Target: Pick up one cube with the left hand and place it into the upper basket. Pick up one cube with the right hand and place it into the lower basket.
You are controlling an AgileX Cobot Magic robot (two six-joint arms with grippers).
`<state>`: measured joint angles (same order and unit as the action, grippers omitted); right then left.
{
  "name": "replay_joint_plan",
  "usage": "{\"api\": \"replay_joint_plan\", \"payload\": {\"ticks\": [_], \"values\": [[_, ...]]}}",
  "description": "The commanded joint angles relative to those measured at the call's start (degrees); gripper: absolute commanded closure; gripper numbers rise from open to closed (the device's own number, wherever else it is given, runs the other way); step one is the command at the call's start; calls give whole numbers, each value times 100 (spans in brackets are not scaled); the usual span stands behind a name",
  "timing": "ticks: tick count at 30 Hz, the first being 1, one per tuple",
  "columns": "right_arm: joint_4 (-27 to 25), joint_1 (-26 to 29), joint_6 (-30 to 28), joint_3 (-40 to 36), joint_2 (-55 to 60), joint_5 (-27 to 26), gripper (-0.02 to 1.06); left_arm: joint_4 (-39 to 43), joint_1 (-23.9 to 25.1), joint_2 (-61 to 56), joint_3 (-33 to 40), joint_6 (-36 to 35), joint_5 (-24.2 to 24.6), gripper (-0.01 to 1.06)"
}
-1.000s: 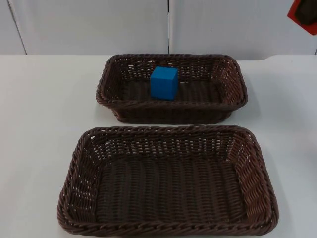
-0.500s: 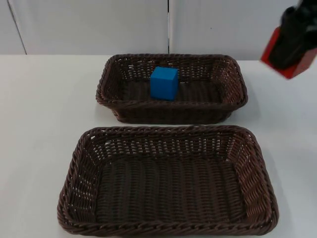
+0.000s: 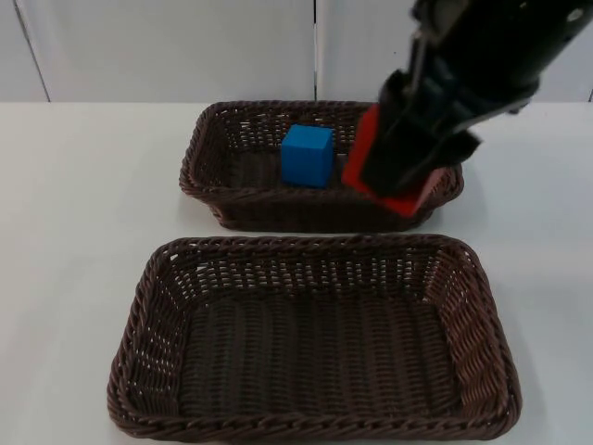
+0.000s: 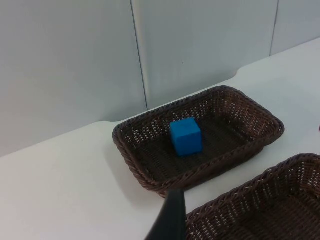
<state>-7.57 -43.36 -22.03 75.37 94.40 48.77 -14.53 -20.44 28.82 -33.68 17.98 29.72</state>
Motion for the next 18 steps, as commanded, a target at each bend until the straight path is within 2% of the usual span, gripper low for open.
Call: {"api": "replay_joint_plan", "payload": {"ticks": [1,6,18], "values": [[-19,-179,-28,-1,74,-102,105,-31,-11,-27,34,-37,-3,28],[-66,-395,-28,-23,175,-135,105,-67,-11,-27,34,-37,-3,28],[-188,-401,-28,-23,720,-338,105,-91,-11,-27,34,-37,-3,28]]}}
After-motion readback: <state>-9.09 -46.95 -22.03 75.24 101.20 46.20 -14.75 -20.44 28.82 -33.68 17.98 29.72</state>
